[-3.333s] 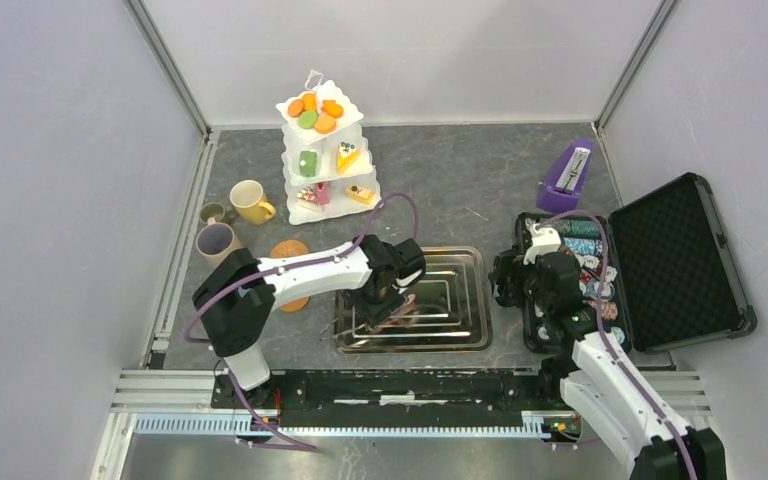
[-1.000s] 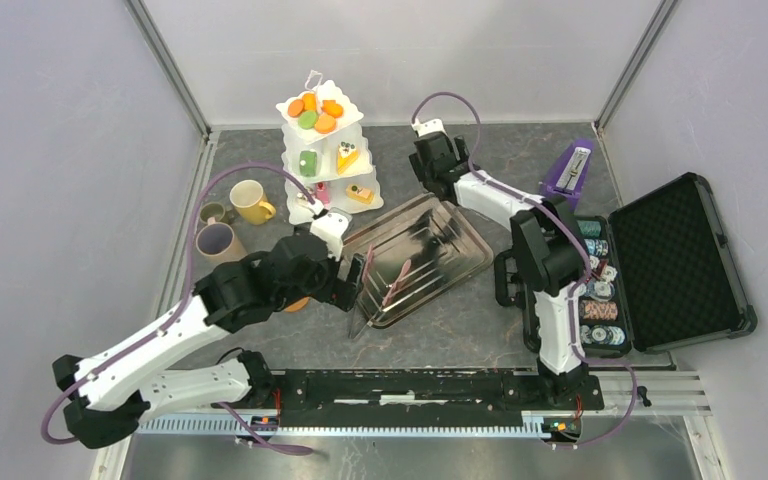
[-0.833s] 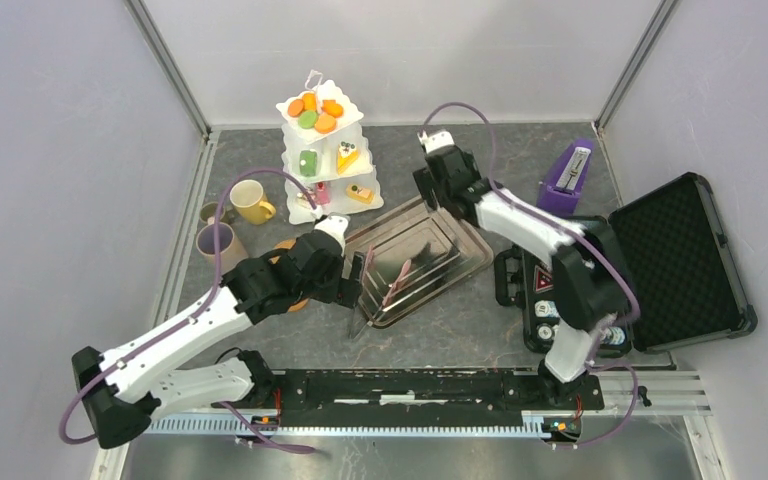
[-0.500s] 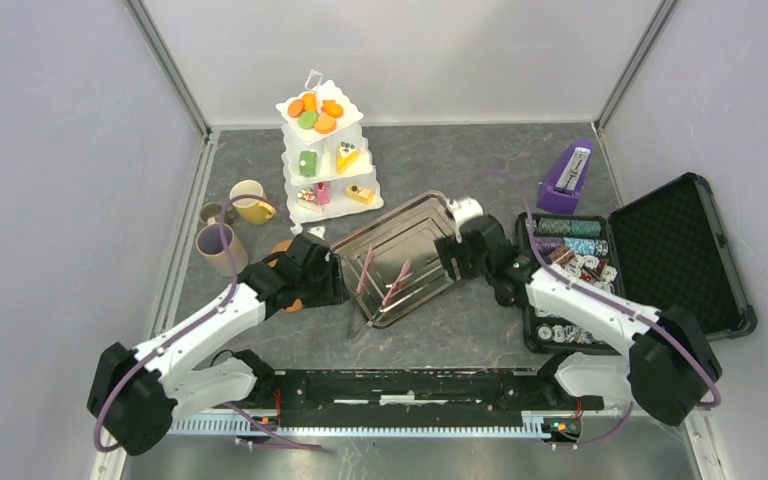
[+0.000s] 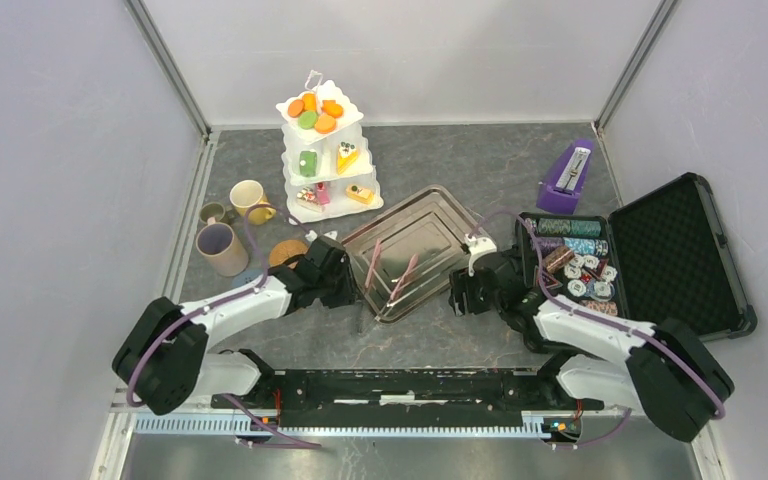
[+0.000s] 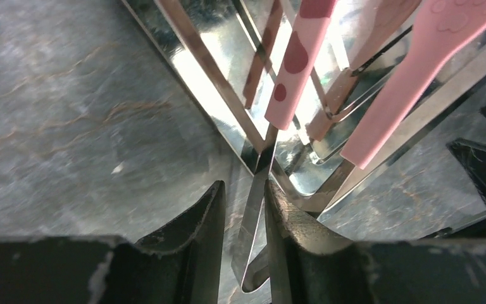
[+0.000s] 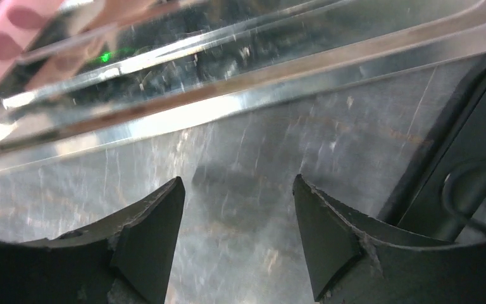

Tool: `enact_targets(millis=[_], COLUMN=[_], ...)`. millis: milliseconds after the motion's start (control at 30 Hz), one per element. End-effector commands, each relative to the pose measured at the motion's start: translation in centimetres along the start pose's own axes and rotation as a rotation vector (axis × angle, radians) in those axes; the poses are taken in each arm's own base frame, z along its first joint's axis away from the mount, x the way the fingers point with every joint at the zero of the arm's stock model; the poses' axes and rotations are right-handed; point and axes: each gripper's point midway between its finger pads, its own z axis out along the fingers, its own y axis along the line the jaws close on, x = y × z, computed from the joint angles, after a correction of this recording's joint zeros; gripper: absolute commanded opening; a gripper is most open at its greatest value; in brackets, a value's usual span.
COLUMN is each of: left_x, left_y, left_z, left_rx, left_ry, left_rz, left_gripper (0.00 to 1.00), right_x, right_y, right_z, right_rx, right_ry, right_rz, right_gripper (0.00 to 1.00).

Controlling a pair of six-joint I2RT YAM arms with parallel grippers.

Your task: Serve the afternoon tea

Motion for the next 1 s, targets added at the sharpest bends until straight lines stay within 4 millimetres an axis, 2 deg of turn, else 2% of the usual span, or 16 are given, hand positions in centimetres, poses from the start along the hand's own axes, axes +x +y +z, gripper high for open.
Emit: enact_targets(millis=[0, 100, 233, 400, 500, 633, 700, 800, 967], left_x=[-0.6, -0.6, -0.9, -1.9, -2.8, -3.4, -3.8, -4.8, -5.4], left_y=[-1.8, -3.4, -6.0, -10.5, -13.3, -15.7, -16.3, -15.7, -13.7], left_z=[1.7, 2.4, 3.2, 5.1, 6.2, 7.8, 7.7, 6.3, 3.7], left_rx=[0.052, 0.08, 0.134, 0.247, 0.301, 0.336, 0.349, 0.326, 0.256], left_ry=[-0.018, -0.01, 0.017, 0.062, 0.076, 0.104, 0.093, 0.024, -0.039], left_rz=[-0.05, -0.035, -0.027, -0.043, -0.04, -0.054, -0.054, -0.027, 0.027], left_gripper=[0.34, 0.34, 0.34, 0.34, 0.34, 0.34, 0.33, 0.39, 0.47], right_x=[-2.8, -3.8, -6.0, -9.4, -10.9, -12.2, -12.8, -12.8, -10.9], right_y=[1.6, 0.6, -2.6, -7.4, -9.0, -9.0, -8.6, -7.9, -6.0], right_z=[2.1, 3.5, 5.2, 7.4, 7.6, 5.2, 3.7, 1.9, 1.3], right_rx=[-0.051, 0.012, 0.096, 0.209, 0.258, 0.273, 0.262, 0.229, 0.144], right_ry=[-0.1, -0.091, -0.091, -0.05, -0.014, -0.041, -0.065, -0.083, -0.062], right_rz=[0.079, 0.054, 0.045, -0.004, -0.017, -0.017, -0.03, -0.044, -0.054], right_gripper=[0.69, 0.67, 0.67, 0.69, 0.69, 0.72, 0.74, 0.8, 0.81])
